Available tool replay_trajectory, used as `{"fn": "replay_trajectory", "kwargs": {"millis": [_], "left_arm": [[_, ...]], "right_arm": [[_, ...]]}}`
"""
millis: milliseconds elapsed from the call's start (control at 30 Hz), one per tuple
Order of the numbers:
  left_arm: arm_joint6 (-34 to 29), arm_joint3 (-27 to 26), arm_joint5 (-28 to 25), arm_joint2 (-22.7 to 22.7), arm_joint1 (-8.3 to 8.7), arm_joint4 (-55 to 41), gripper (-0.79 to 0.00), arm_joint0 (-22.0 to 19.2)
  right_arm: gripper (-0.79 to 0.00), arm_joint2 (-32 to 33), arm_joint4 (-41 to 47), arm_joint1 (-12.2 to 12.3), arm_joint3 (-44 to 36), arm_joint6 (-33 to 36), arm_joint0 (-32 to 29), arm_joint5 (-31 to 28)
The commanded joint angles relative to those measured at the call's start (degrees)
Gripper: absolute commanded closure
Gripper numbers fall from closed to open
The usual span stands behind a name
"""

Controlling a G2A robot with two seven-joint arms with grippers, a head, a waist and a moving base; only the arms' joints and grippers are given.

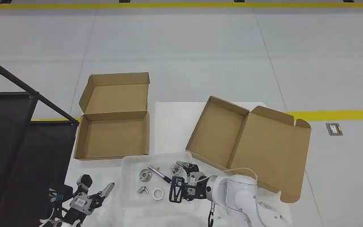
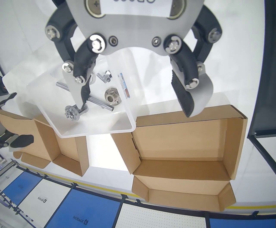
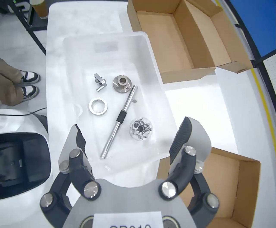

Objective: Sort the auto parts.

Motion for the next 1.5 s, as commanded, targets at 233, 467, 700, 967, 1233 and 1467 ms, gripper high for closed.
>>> {"fn": "replay_trajectory", "kwargs": {"millis": [233, 467, 700, 967, 1233, 1467], "left_arm": [[0.0, 0.0, -0.1, 0.0, 0.00, -0.1, -0.785, 0.0], [0.0, 0.0, -0.1, 0.0, 0.00, -0.1, -0.785, 0.0], [0.0, 0.0, -0.1, 0.0, 0.00, -0.1, -0.785, 0.0], [0.0, 0.0, -0.1, 0.0, 0.00, -0.1, -0.785, 0.0], [0.0, 0.0, -0.1, 0.0, 0.00, -0.1, -0.785, 0.0], [0.0, 0.0, -0.1, 0.0, 0.00, -0.1, -0.785, 0.0]], "right_arm": [[-0.785, 1.2, 0.0, 0.1, -0.1, -1.0, -1.7, -0.1], [-0.785, -6.2, -0.9, -2.1, 5.2, 9.4, 5.7, -1.4], [-0.785, -14.3, 8.6, -7.0, 18.2, 19.2, 18.0, 0.2], [-0.785, -20.0, 15.1, -11.3, 30.8, 21.7, 25.8, -0.2], [-0.757, -22.9, 15.8, -14.1, 38.4, 21.1, 29.0, 1.5], [-0.289, -24.4, 16.7, -16.3, 43.5, 21.5, 30.7, 3.3]]}}
